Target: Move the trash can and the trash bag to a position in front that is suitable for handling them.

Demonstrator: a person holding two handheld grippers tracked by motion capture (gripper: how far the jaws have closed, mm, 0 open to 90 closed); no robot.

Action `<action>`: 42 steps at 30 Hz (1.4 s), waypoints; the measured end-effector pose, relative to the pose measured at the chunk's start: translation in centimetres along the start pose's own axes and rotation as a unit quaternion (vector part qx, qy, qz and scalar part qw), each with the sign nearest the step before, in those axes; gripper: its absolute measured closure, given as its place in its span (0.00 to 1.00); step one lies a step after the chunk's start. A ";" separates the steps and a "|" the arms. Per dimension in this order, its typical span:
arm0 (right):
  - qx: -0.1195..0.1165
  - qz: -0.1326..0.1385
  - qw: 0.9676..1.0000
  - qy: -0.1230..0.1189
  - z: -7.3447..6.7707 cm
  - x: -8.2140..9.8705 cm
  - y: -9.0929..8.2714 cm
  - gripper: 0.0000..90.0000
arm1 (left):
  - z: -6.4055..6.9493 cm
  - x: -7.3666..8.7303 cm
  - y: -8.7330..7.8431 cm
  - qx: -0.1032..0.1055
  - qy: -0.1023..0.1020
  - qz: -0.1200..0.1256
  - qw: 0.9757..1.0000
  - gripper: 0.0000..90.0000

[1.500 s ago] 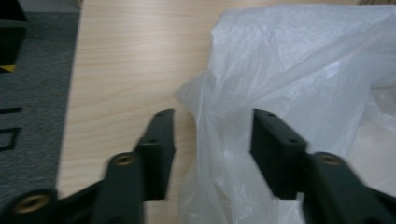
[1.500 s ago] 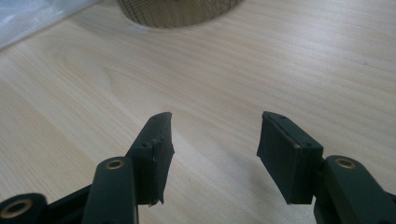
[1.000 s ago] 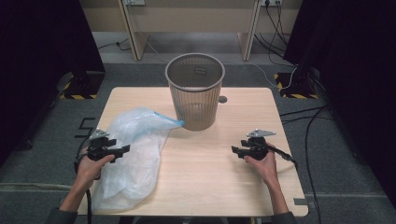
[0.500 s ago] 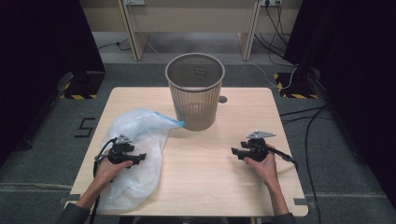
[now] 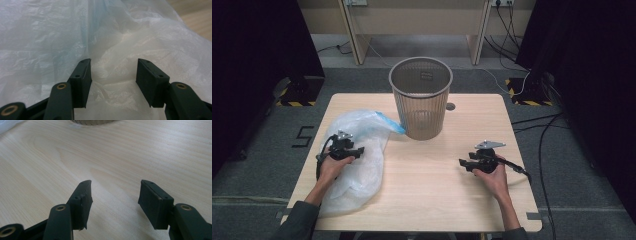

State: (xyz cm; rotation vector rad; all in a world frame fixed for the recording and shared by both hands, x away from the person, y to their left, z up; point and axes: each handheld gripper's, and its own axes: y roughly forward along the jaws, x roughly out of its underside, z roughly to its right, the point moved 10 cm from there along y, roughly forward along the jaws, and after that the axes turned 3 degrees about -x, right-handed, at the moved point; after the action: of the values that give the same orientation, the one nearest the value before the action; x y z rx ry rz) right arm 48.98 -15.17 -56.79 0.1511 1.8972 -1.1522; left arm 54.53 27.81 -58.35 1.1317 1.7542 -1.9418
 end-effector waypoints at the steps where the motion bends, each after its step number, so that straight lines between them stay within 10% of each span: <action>1: 0.000 -0.001 1.000 -0.002 0.0 0.0 0.0 0.49 | -0.2 -0.4 0.4 -0.001 -0.004 -0.002 1.000 0.48; 12: -0.002 -0.002 1.000 -0.001 0.0 0.2 0.2 0.48 | -2.7 -3.5 3.2 -0.042 -0.035 -0.012 0.998 0.45; 19: -0.003 -0.003 1.000 0.003 -0.2 0.4 0.1 0.47 | -1.0 -4.5 -1.3 0.014 -0.029 0.016 0.999 0.31; 29: -0.002 -0.009 1.000 0.001 -0.3 0.7 0.3 0.46 | 0.6 1.3 -5.8 0.047 -0.001 0.012 0.999 0.30; 33: 0.001 -0.016 1.000 0.000 -0.3 1.0 0.4 0.46 | 0.8 3.7 -5.7 0.053 0.004 -0.007 0.999 0.29; 42: 0.002 -0.014 1.000 0.000 -0.3 1.0 0.5 0.45 | 1.0 3.0 -2.8 0.029 0.019 -0.016 0.999 0.36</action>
State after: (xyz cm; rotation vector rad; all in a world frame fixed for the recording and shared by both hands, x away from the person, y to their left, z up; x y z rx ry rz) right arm 48.47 -15.00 -57.74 0.1276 1.9032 -1.1737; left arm 50.28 28.31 -58.54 1.1740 1.7576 -2.0142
